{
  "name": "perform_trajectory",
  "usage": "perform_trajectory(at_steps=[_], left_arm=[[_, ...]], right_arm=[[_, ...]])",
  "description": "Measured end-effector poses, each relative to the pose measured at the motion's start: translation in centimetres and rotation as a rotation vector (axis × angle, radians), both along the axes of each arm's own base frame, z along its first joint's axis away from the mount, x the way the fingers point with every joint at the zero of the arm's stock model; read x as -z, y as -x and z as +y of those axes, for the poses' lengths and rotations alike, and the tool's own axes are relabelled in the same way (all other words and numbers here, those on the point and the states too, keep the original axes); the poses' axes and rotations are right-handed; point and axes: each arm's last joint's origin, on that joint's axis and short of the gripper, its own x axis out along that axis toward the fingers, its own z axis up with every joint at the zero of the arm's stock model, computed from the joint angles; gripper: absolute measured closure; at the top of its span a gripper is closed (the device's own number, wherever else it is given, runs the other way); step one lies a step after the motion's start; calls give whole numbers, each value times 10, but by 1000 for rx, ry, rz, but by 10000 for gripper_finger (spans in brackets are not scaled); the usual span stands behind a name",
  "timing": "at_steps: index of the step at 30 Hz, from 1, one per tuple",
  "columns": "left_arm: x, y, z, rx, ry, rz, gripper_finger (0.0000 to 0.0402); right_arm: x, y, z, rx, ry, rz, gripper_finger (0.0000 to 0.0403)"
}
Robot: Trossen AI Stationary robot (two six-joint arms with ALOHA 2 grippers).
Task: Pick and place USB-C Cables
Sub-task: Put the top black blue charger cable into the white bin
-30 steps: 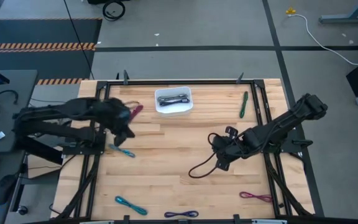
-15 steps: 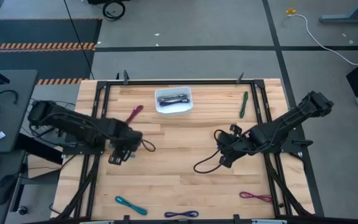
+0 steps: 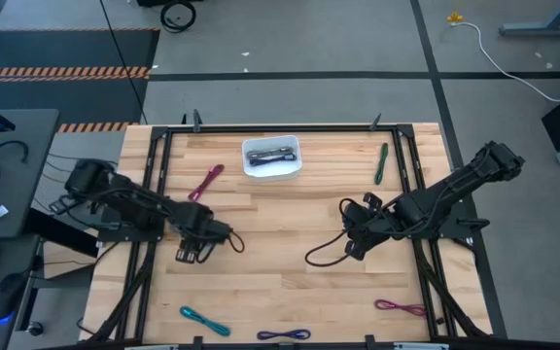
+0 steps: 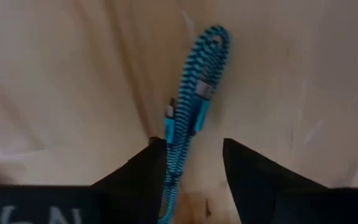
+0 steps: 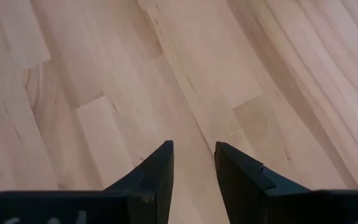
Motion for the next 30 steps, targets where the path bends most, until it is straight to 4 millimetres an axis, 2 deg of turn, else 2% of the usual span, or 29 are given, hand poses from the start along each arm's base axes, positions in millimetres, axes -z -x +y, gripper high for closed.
perform_trajectory(at_steps=[6, 9, 12, 15, 19, 23, 26, 30], left_arm=[[15, -3, -1, 1, -4, 79, 271], [18, -4, -2, -2, 7, 97, 309], [16, -6, -2, -8, 24, 93, 369], [8, -15, -2, -26, 62, 55, 383], [-25, -44, 1, -66, 88, -57, 383], [-73, -80, 18, -102, 43, -262, 384], [-114, -105, 45, -152, 3, -438, 385], [-167, -132, 92, -304, -22, -763, 385]], right_arm=[[0, 0, 0, 14, -8, -4, 281], [0, 0, 0, 23, -14, -6, 281], [-2, 1, 0, 39, -29, -13, 281], [-13, 7, -3, 57, -62, -53, 281], [-32, 19, -9, 68, -88, -112, 281], [-49, 33, -18, 86, -84, -205, 281], [-59, 44, -24, 110, -66, -276, 281], [-69, 55, -32, 145, -32, -356, 281]])
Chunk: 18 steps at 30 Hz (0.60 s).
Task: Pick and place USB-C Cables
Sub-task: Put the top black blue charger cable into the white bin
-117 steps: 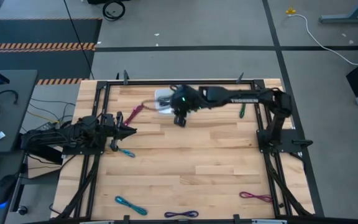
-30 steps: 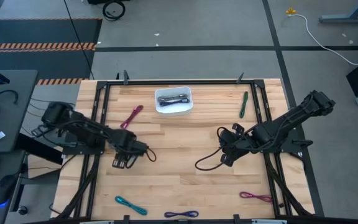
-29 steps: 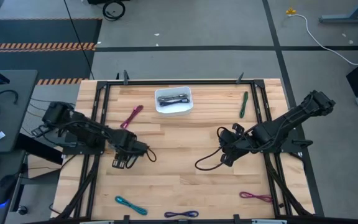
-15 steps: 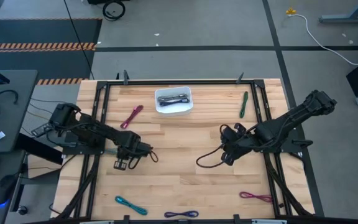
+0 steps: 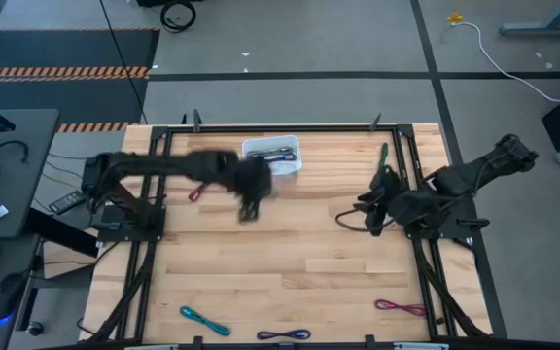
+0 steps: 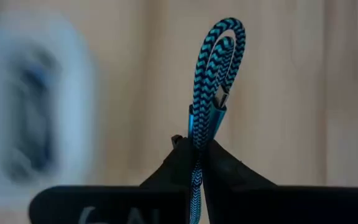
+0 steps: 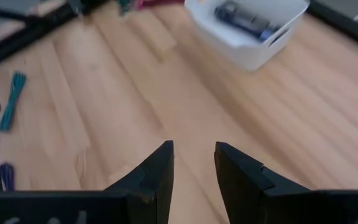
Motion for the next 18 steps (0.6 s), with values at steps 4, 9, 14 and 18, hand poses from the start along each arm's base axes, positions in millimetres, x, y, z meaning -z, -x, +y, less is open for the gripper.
perform_trajectory(at_steps=[4, 9, 14, 18], left_arm=[[-39, -15, 48, -125, 15, -373, 385], [-34, -27, 102, -228, 2, -560, 385], [15, -37, 141, -313, 50, -419, 385], [52, -37, 151, -334, 124, -241, 385]], right_arm=[[-6, 8, -5, 31, 17, -49, 281], [-8, 10, -7, 58, 22, -76, 281], [-8, 9, -7, 67, 22, -77, 281], [-8, 9, -7, 83, 6, -83, 281]])
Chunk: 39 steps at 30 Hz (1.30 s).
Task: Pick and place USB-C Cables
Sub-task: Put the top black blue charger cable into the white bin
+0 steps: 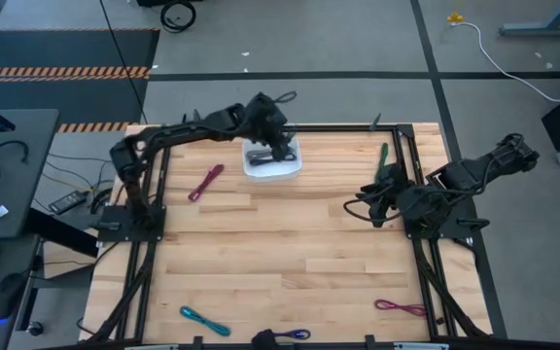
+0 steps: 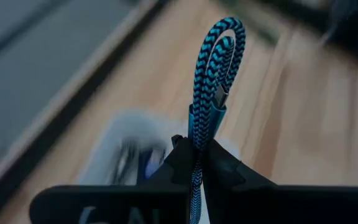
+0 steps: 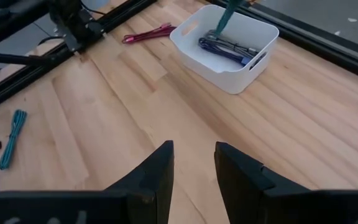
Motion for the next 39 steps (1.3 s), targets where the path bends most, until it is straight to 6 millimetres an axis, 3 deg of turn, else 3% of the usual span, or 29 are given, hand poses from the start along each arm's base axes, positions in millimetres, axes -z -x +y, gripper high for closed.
perform_trajectory(at_steps=[8, 12, 21, 29, 39], left_arm=[[52, -11, -4, 116, 13, 211, 385], [67, -12, -4, 127, -33, 303, 385], [71, -10, -7, 151, -130, 398, 385], [95, -17, -10, 197, -138, 463, 383], [101, -28, -13, 145, -251, 463, 293]], right_arm=[[1, -2, 0, 37, -10, -12, 281], [1, -2, 0, 59, -31, -24, 281], [1, -2, 0, 77, -54, -37, 281], [1, -2, 0, 86, -56, -44, 281], [0, -3, 0, 99, -81, -59, 281]])
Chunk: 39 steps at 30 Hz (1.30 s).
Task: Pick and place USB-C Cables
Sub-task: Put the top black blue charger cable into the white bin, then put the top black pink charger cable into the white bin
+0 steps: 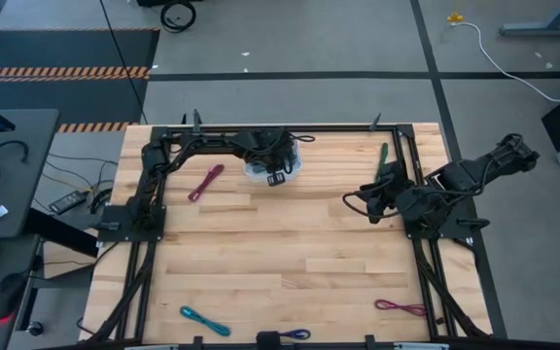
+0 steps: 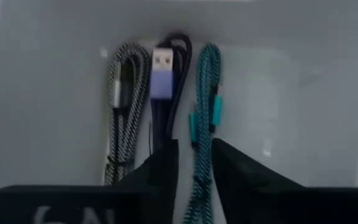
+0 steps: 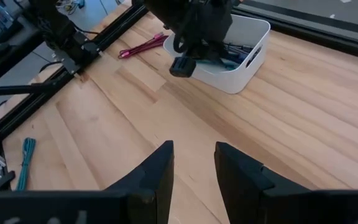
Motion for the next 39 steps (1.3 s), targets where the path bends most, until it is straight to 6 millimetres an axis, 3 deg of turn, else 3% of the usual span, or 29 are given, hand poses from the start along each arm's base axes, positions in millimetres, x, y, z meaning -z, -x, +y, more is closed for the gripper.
perform_trajectory(at_steps=[5, 8, 13, 21, 30, 35, 39], left_arm=[[-2, 0, -2, 1, 0, -4, 240], [-14, 5, -4, -10, 8, -3, 214], [-58, 16, -9, -46, -7, -91, 195], [-142, 44, -31, -5, -13, -329, 219], [-202, 73, -81, 155, 84, -505, 244], [-210, 95, -122, 198, 181, -405, 257], [-201, 113, -158, 218, 281, -197, 260]], right_arm=[[0, 0, 0, -5, -6, -1, 281], [0, 0, 0, -5, -6, 0, 281], [1, 1, 0, -5, 1, 12, 281], [1, 1, 0, -19, 24, 24, 281], [4, -5, 1, 11, 119, 43, 281], [11, -14, 5, -12, 171, 98, 281], [17, -22, 8, -33, 231, 152, 281]])
